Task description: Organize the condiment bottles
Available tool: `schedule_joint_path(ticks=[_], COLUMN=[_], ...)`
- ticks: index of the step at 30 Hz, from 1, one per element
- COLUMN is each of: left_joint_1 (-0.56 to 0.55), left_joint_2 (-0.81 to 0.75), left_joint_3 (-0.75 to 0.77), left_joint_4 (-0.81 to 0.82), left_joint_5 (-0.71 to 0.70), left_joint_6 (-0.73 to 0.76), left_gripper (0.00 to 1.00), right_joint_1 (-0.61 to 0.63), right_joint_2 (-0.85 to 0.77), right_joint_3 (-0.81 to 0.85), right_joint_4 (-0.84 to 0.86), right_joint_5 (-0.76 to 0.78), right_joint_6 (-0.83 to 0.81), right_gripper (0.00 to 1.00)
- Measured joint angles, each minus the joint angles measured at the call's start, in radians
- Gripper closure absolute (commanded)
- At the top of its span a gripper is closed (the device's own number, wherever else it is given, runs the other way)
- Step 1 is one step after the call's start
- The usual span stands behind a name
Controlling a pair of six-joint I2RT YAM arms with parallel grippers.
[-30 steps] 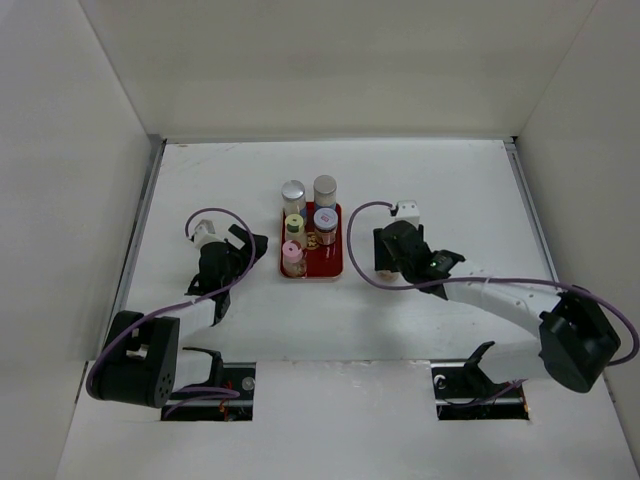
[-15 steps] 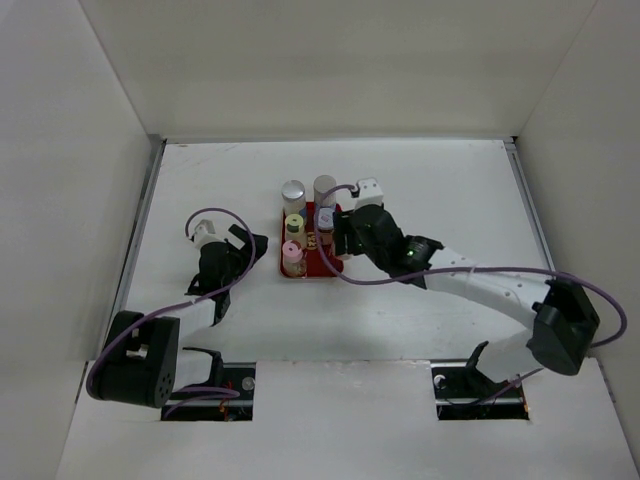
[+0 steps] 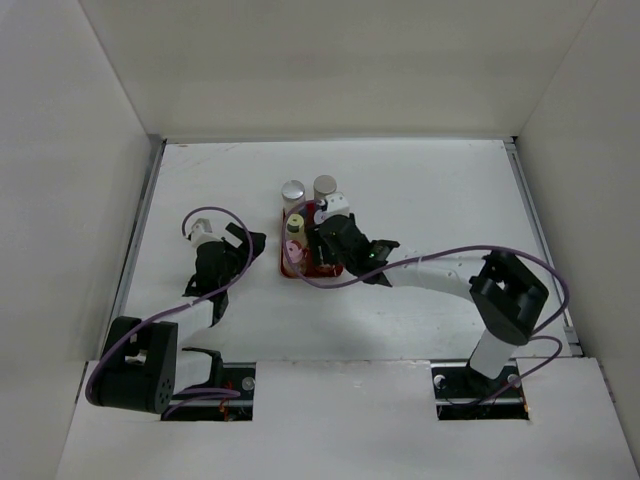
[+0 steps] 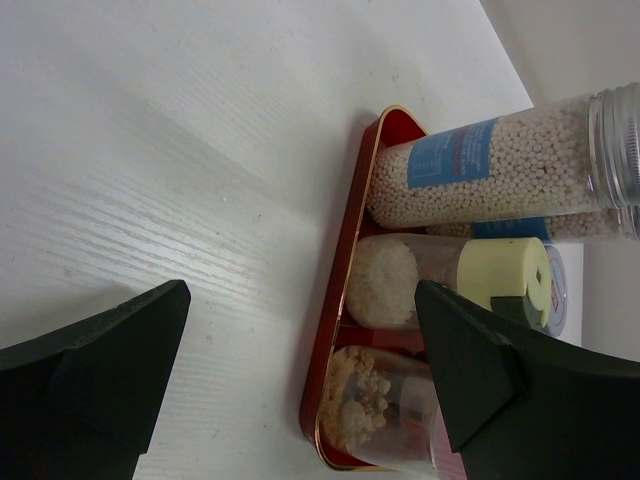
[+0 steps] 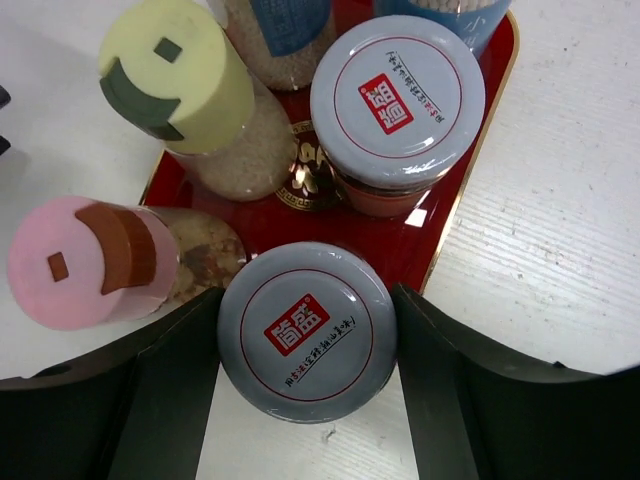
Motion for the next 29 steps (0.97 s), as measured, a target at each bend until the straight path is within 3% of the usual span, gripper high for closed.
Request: schedule_joint_path(ticks=[1, 5, 9, 14, 19, 25, 29], left_joint_1=[0.002, 0.011, 0.018, 0.02, 0.028, 0.047, 0.039], left_joint_2=[0.0, 0.0, 0.01, 0.018, 0.016, -0.012, -0.011], left_joint_3=[0.0, 0.0, 0.0, 0.0, 0.0, 0.003, 0.043], left_joint_4=[0.0, 0.0, 0.003, 0.005, 0.005, -0.015, -0.087], left_joint_5=[0.003, 0.017, 0.028, 0.032, 0.032, 0.032, 0.028], left_joint_6=[0.0, 0.0, 0.0, 0.0, 0.0, 0.001, 0.012], left_gripper=[0.0, 0.0, 0.0, 0.0, 0.0, 0.0, 0.0], right_joint_1=[0.0, 0.005, 0.011, -0.001, -0.099, -0.206, -0.261], right_joint_2=[0.0, -0.024, -0.15, -0.395, -0.549, -0.599, -0.596], right_joint_3=[0.0, -0.005, -0.064, -0.227, -0.413, -0.61, -0.635], right_joint_4=[0.005, 0.031, 0.056, 0.126, 0.202, 0.268, 0.275], right_joint_5=[0.001, 0.018, 0.048, 0.118, 0.184, 0.2, 0.18], right_joint_6=[0.0, -0.006, -0.016, -0.018, 0.014, 0.094, 0.119], right_gripper=[0.0, 0.0, 0.0, 0.0, 0.0, 0.0, 0.0])
